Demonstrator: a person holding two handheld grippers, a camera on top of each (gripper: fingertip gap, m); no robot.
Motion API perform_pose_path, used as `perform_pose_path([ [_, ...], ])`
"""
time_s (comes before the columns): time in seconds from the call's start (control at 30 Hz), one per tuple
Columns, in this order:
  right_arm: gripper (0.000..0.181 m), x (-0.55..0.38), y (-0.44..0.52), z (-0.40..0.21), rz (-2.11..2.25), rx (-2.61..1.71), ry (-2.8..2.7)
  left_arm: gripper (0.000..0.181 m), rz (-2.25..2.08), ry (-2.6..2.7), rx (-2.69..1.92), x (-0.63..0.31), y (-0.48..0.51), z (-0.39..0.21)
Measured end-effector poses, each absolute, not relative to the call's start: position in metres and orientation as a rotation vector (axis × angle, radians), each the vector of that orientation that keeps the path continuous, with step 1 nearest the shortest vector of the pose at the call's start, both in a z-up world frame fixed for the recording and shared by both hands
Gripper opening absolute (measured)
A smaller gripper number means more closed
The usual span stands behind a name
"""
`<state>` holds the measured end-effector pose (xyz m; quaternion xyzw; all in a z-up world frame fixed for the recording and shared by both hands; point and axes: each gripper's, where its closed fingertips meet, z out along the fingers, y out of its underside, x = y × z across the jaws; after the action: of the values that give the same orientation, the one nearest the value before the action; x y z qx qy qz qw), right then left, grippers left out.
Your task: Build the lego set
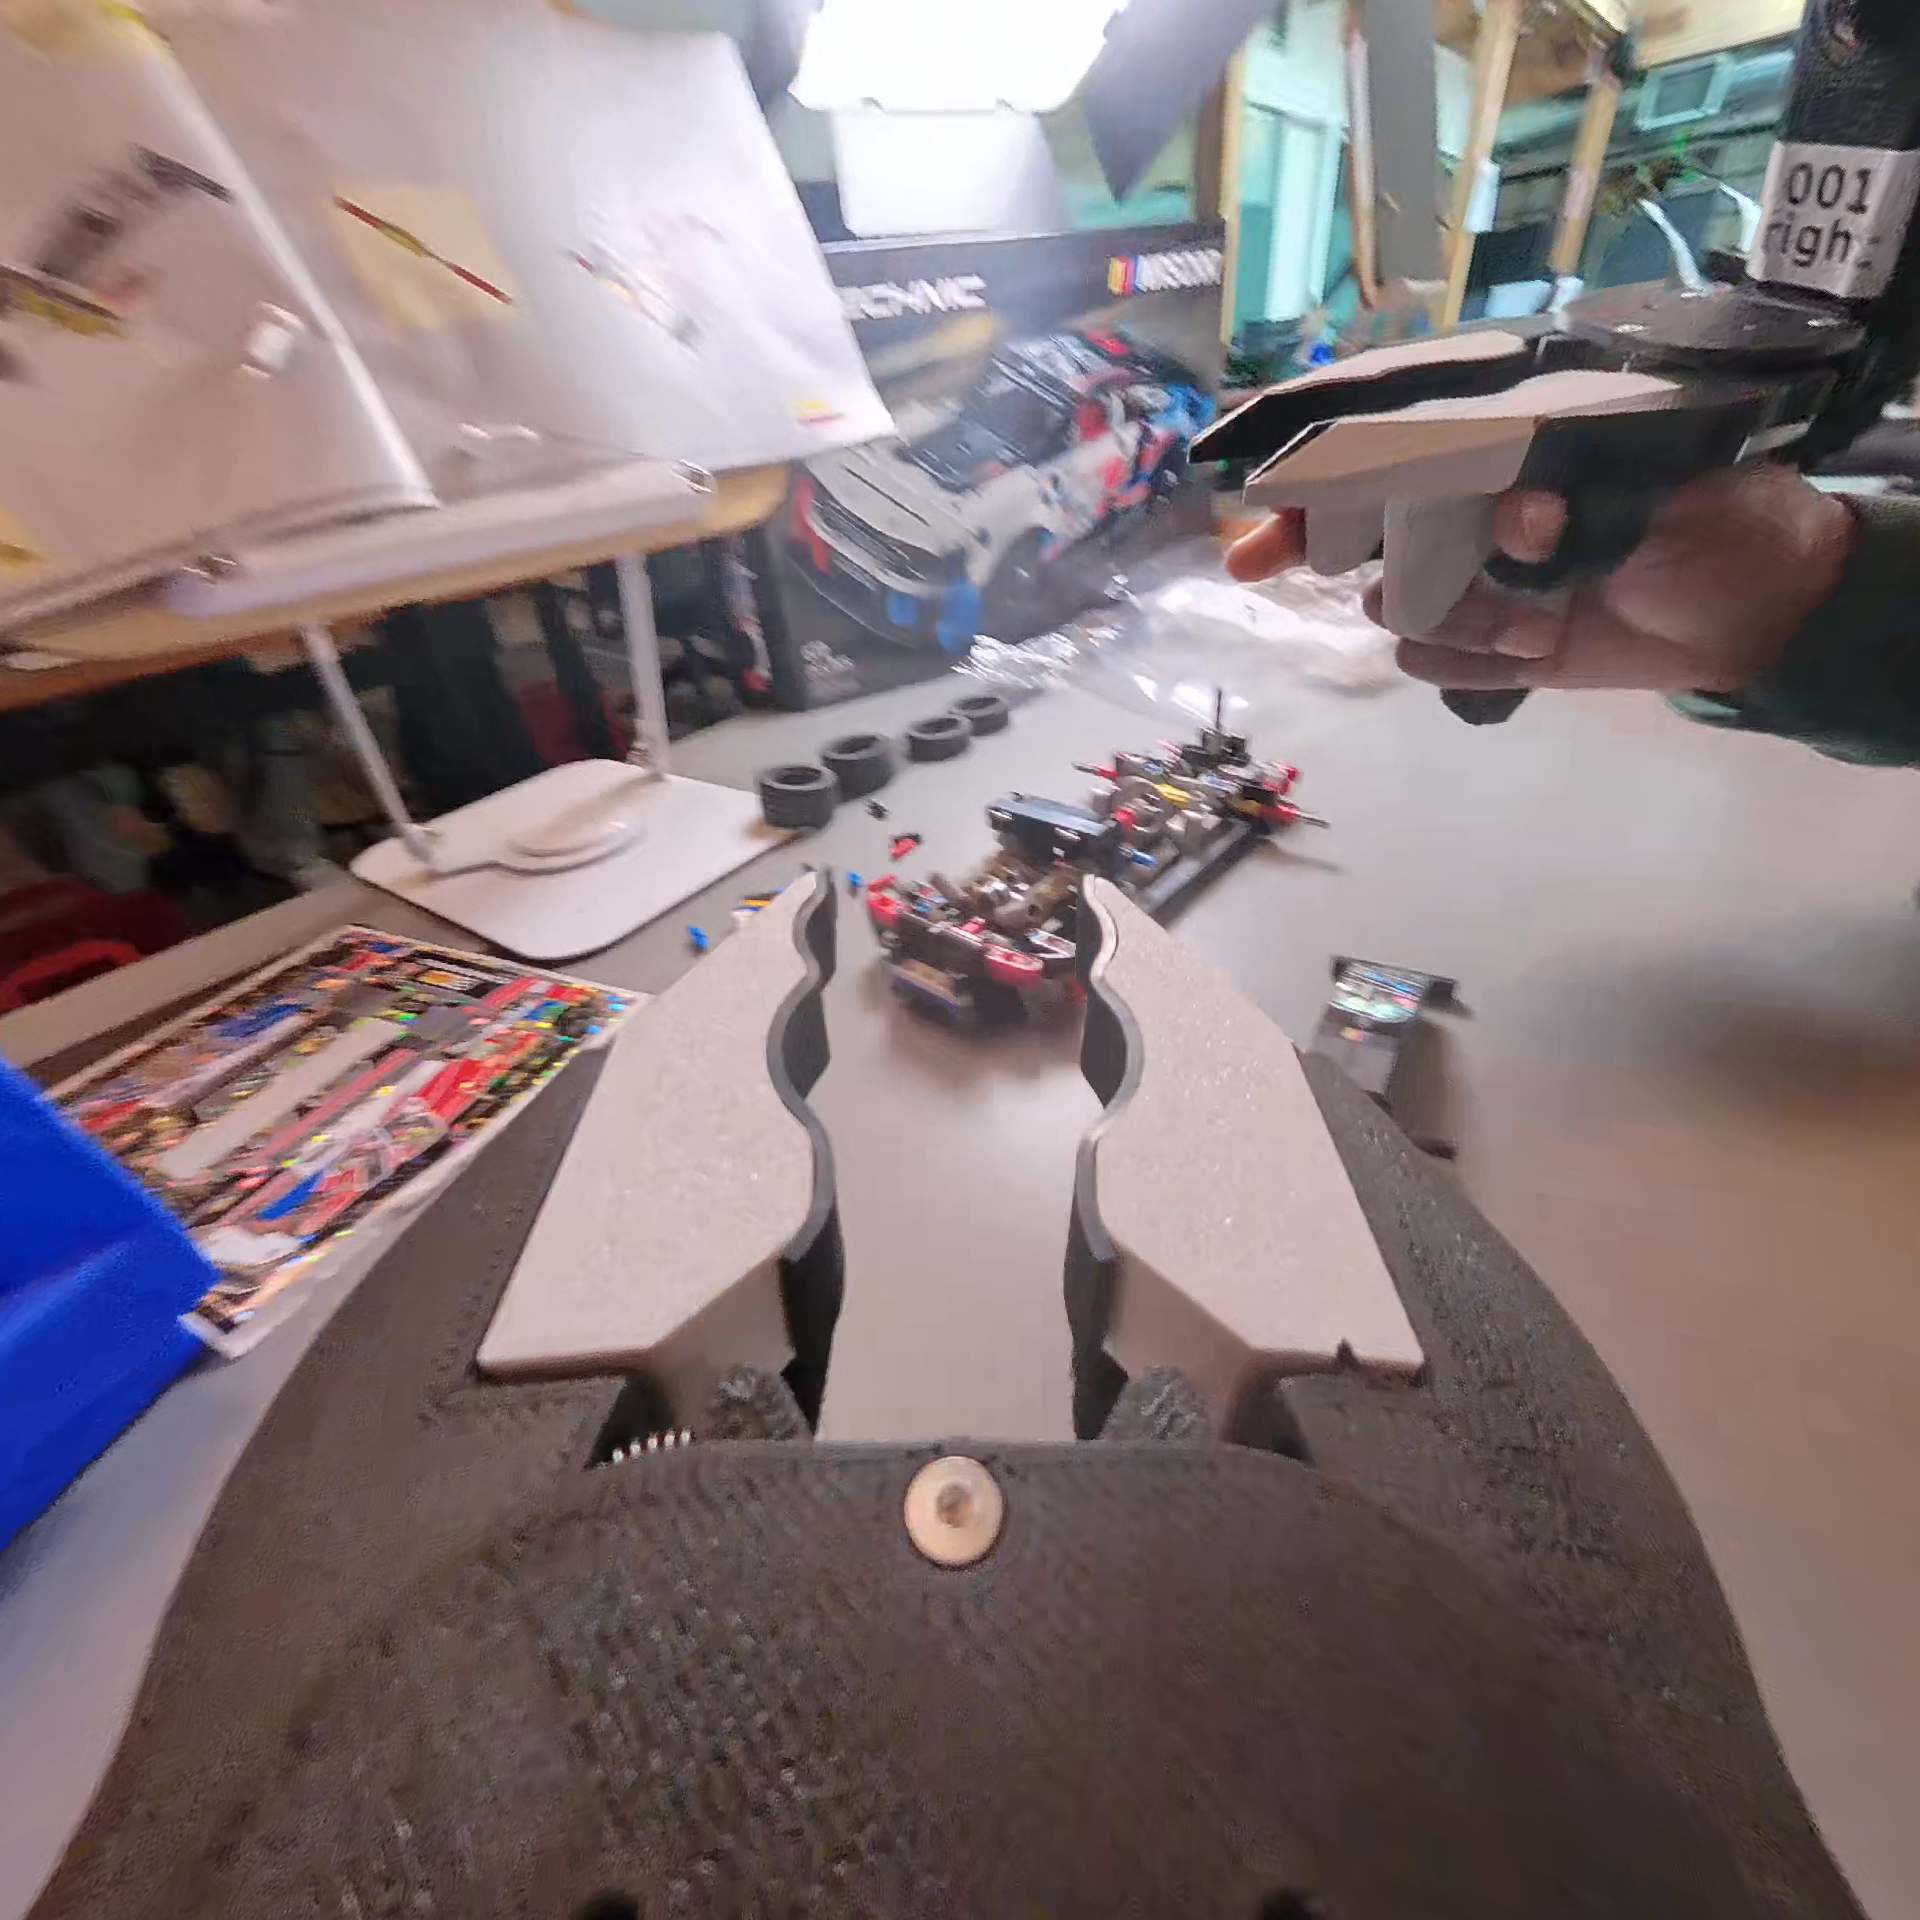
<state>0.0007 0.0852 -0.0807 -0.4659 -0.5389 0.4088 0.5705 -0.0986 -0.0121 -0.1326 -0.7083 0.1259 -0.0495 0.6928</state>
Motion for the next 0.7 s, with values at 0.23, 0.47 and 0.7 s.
perform_pose_path([
  [0.23,0.007,-0.081,0.147,-0.002,0.894,-1.044,-1.061,0.029,0.009,0.169,-1.543,-0.124,-0.015,-0.122],
  [0.47,0.0,-0.182,0.229,0.061,0.78,-1.032,-1.032,0.018,-0.033,0.152,-1.572,-0.125,-0.011,-0.128],
  [0.7,0.0,-0.246,0.298,0.079,0.61,-1.135,-1.07,0.015,-0.098,0.13,-1.571,-0.125,-0.01,-0.127],
])
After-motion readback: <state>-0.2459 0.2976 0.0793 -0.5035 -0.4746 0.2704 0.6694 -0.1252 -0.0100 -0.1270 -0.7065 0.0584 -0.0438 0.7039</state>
